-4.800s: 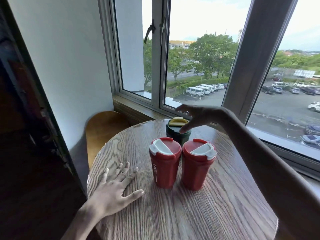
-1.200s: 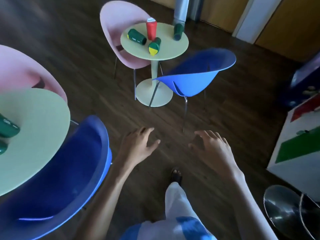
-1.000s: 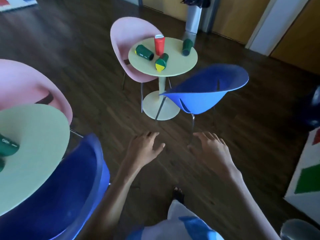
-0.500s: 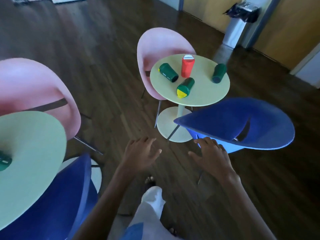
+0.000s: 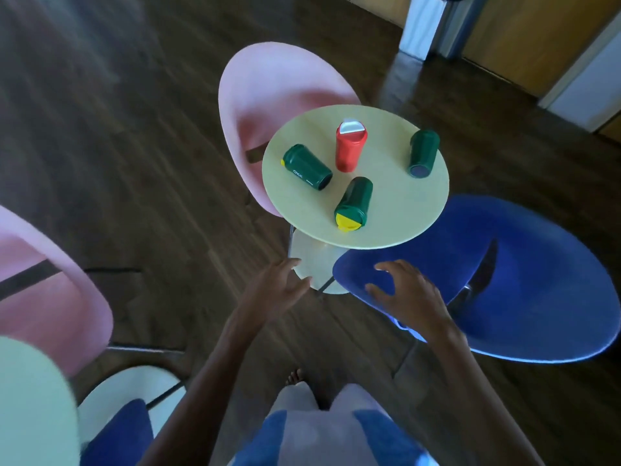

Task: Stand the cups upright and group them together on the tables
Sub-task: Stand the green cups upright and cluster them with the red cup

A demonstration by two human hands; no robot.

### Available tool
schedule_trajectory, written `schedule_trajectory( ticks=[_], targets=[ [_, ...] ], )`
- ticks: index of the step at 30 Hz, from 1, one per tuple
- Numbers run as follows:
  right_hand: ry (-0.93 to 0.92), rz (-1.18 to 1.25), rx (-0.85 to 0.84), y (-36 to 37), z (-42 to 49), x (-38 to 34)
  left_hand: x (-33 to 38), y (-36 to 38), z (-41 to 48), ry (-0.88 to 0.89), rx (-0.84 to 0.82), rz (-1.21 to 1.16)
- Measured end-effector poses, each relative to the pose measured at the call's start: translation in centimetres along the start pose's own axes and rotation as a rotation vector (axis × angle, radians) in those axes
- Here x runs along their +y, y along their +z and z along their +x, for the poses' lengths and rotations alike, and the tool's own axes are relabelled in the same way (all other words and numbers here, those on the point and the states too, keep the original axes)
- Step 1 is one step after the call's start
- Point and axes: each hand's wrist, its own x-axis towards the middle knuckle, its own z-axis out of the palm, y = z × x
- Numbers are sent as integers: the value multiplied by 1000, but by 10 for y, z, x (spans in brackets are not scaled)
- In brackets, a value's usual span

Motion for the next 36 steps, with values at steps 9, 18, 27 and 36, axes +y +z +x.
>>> schedule_trajectory(
  ticks=[9,18,27,36],
  targets=[
    [32,190,-38,0,97,13,-7,9,107,63,-63,122],
    [-153,101,-136,-18,228,-17,-14,-16,194,-1,25,232],
    [-67,140,-372,11,342,-48,-43,-19,280,-402,-41,-474],
    [25,212,-401,33,411,-71,-71,-17,361,-644,-156,-795]
  ],
)
